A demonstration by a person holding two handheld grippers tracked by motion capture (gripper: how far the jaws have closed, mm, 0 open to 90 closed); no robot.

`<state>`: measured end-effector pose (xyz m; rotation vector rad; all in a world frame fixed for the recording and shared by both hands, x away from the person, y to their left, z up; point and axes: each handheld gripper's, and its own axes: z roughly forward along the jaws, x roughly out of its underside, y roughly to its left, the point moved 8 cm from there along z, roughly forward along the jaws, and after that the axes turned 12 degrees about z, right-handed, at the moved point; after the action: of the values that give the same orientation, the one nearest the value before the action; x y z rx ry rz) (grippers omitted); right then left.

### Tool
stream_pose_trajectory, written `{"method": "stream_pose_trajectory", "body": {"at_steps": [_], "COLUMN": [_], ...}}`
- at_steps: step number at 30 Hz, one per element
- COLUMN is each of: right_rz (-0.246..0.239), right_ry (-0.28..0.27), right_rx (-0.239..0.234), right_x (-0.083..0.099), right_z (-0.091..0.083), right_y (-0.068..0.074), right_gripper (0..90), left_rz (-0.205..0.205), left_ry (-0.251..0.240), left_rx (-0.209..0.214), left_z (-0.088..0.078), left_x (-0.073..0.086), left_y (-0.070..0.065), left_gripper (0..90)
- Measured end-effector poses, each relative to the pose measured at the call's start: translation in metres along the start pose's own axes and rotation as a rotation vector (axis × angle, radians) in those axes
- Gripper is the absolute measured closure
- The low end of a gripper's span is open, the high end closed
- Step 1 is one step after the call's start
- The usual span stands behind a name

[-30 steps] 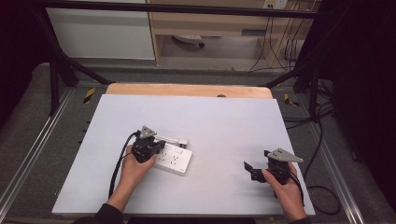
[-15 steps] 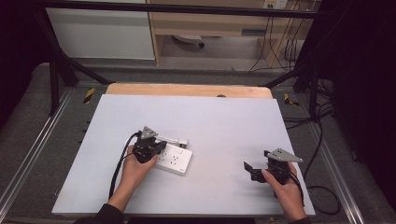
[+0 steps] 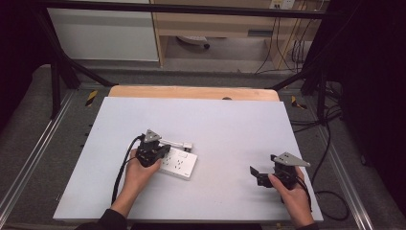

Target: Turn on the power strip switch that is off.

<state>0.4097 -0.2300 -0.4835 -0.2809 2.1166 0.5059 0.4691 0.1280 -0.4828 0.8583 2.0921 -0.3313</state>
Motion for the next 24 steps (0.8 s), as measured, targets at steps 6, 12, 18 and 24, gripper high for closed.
{"method": "stream_pose_trajectory", "body": {"at_steps": [6,12,18,24], "right_rz": [0.002,0.003,0.001,0.001], "right_ry": [0.001,0.001,0.001,0.002], "right_rx": [0.0,0.0,0.0,0.0], "right_x": [0.0,0.0002,0.0001,0.0002], "right_z": [0.0,-0.0001,-0.0002,-0.0003], "right_y": [0.0,-0.0001,-0.0006,-0.0004], "right_gripper": [3.1,3.1,3.1,3.1], "left_rz": [0.003,0.001,0.002,0.0], "left_ry": [-0.001,0.0,0.001,0.0], "left_rx": [-0.002,-0.001,0.0,0.004], "left_z": [0.0003,0.0003,0.0004,0.0007], "left_x": [-0.0001,-0.0001,-0.0002,-0.0003], "left_y": [-0.0003,-0.0002,0.0,0.0005], "left_gripper": [90.0,90.0,90.0,90.0]}}
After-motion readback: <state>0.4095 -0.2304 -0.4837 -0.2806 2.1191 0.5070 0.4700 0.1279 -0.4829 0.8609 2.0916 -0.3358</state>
